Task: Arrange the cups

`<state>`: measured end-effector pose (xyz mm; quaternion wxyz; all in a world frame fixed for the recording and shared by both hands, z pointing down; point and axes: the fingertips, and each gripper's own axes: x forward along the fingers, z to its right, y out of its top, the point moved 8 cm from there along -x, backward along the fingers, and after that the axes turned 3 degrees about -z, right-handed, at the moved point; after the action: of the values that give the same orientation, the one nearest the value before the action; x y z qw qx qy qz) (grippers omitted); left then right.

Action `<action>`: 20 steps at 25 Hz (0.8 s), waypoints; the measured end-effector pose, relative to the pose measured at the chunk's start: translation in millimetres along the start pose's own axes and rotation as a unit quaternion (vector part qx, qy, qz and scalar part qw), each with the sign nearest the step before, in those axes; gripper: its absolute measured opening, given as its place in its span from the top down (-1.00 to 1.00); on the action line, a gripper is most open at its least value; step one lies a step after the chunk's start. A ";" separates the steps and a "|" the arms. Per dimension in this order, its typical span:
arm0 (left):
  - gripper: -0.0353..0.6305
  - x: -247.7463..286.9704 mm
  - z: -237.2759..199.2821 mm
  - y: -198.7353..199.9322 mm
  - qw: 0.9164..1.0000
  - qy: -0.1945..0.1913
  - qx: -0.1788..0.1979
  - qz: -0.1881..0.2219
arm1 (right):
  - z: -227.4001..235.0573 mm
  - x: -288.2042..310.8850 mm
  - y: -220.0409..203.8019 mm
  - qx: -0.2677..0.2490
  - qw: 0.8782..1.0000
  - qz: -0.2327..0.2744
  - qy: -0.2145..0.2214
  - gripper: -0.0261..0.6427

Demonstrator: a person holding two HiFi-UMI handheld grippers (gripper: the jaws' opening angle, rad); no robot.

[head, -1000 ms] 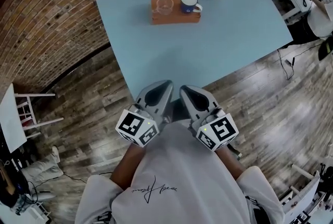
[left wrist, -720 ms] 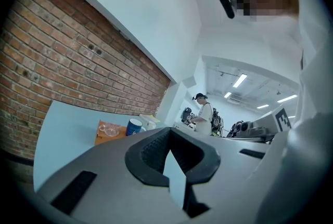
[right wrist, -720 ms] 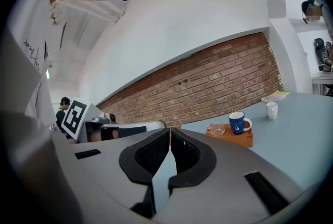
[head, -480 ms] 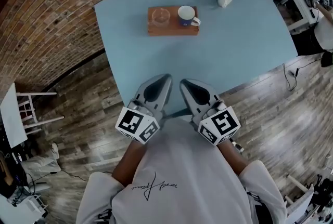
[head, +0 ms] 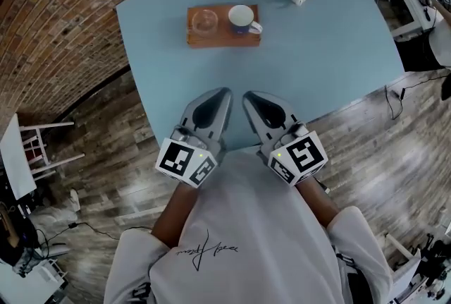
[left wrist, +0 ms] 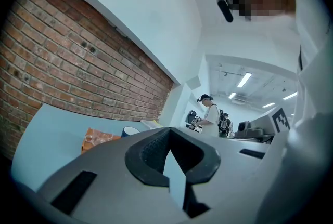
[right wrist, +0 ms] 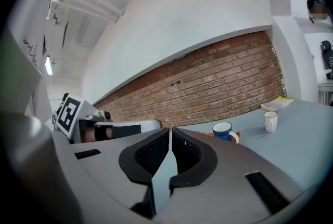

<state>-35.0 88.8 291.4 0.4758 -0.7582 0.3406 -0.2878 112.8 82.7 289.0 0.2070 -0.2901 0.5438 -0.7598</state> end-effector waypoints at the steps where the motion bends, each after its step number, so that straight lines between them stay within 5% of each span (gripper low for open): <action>1: 0.88 3.0 -0.3 0.4 1.000 0.006 0.003 -0.001 | 3.8 0.9 1.0 -0.001 1.000 -0.001 -0.001 0.85; 20: 0.88 20.2 -7.0 -5.8 0.999 0.016 -0.010 -0.044 | 66.0 27.8 -9.1 -0.002 0.999 -0.034 0.000 0.85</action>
<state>-26.7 71.0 301.6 0.4496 -0.7722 0.3177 -0.3173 136.0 21.5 319.5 0.1806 -0.3091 0.5347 -0.7655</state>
